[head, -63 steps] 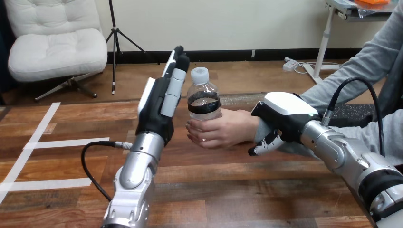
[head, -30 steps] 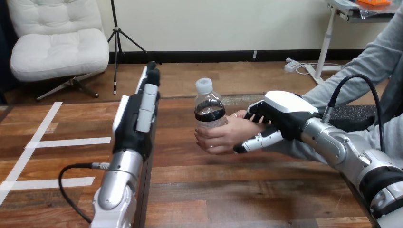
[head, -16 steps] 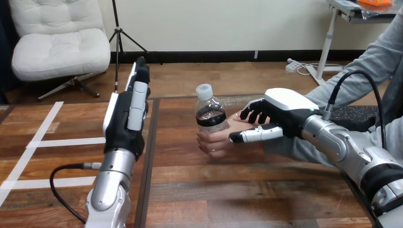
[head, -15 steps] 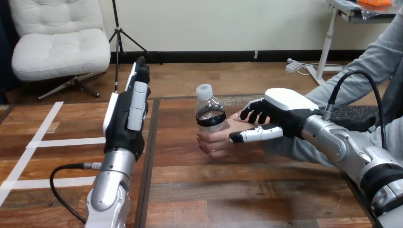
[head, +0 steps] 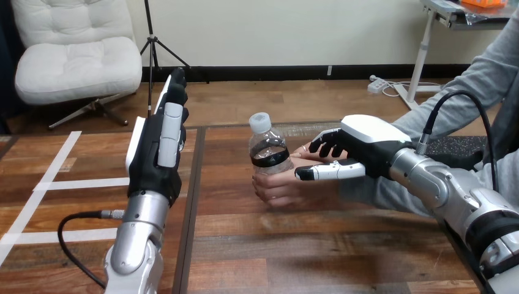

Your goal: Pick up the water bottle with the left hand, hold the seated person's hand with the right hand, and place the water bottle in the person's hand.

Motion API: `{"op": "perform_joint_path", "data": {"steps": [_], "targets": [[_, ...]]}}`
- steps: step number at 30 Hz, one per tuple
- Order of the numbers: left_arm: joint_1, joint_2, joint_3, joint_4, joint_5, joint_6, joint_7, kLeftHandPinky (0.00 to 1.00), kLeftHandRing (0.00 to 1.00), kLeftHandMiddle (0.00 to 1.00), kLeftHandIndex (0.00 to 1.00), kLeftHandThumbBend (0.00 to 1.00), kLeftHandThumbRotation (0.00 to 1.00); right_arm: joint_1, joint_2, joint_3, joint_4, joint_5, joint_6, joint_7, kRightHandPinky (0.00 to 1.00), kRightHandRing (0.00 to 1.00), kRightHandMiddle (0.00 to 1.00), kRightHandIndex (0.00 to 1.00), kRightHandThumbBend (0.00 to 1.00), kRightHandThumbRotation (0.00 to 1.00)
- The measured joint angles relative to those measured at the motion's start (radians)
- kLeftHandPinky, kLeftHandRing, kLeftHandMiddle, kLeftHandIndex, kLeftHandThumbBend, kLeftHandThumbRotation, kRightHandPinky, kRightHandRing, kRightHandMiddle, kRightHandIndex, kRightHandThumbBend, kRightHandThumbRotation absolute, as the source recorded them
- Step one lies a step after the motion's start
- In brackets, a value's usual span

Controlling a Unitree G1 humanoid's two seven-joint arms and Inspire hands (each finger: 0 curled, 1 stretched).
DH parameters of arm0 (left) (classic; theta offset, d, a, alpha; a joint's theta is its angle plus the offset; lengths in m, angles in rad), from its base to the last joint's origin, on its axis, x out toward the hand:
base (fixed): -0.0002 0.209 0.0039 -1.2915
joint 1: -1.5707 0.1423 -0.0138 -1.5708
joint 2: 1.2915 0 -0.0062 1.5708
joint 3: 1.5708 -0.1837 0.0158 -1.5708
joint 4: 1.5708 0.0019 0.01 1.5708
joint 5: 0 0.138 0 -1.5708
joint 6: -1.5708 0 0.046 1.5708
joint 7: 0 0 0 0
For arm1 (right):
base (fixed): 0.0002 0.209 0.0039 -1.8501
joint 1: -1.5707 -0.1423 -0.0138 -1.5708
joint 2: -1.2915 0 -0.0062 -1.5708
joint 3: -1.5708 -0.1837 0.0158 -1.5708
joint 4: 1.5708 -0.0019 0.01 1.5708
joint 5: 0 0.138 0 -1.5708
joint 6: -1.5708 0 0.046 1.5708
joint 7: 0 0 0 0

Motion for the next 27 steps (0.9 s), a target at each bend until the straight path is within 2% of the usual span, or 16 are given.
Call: {"op": "perform_joint_path", "data": {"steps": [6,11,20,27], "targets": [[0.027,0.003,0.001,-0.027,-0.006,0.002,-0.01,1.0,1.0,1.0,0.97,0.94,1.0,0.001,-0.014,-0.015,-0.014,0.03,-0.02,0.017,0.69,0.77,0.79,0.79,1.0,1.0],[0.058,0.007,0.003,-0.059,-0.021,0.008,-0.018,1.0,1.0,1.0,0.96,0.95,0.99,0.006,-0.033,-0.046,-0.051,0.073,-0.034,0.038,0.67,0.77,0.8,0.8,1.0,1.0],[0.131,0.026,0.008,-0.134,-0.045,0.013,-0.043,1.0,1.0,1.0,0.96,0.91,0.98,0.056,-0.076,-0.127,-0.194,0.178,-0.036,0.077,0.68,0.79,0.82,0.83,1.0,1.0],[0.189,0.035,0.021,-0.211,-0.086,0.022,-0.07,1.0,1.0,1.0,0.96,0.86,0.98,0.132,-0.099,-0.198,-0.314,0.278,-0.059,0.101,0.71,0.81,0.84,0.84,1.0,1.0]]}}
